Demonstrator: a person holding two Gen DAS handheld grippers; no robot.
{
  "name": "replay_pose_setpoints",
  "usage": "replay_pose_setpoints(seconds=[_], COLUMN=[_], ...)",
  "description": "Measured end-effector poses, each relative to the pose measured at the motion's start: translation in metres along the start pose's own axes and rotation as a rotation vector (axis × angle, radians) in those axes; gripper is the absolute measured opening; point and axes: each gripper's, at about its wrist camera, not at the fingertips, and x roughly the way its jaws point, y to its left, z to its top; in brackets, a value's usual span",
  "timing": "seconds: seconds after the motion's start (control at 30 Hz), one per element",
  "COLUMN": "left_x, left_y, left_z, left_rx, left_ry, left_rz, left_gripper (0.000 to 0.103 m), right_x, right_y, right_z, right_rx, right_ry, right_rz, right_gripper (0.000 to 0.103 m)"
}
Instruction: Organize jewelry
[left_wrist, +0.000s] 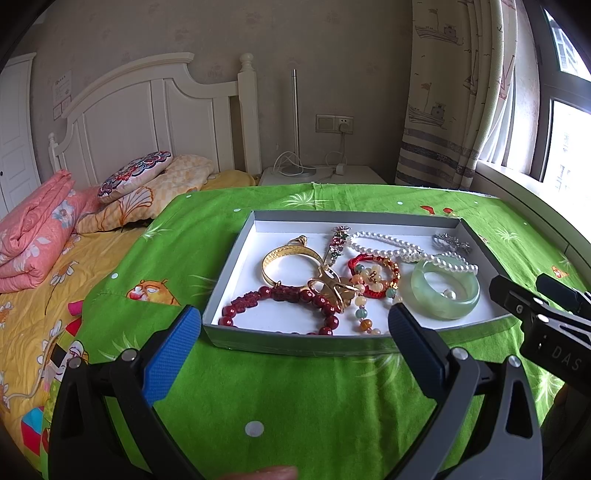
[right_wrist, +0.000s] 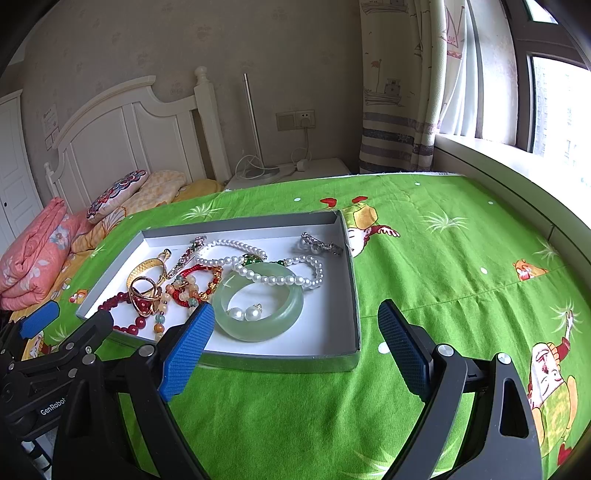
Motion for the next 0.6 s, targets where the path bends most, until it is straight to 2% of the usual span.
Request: replay_pose_setpoints(seconds=[0.6], left_x=[-0.0003], left_y=[-0.0005], left_z=[0.0004], left_rx=[0.001], left_ry=[-0.001], left_rz=[0.003], left_gripper=[0.101], right_x=[0.0003], right_y=[0.0019], right_z=[-0.0011], right_rx=[0.0], right_ry=[0.003], right_rz=[0.003], right_gripper=[0.086])
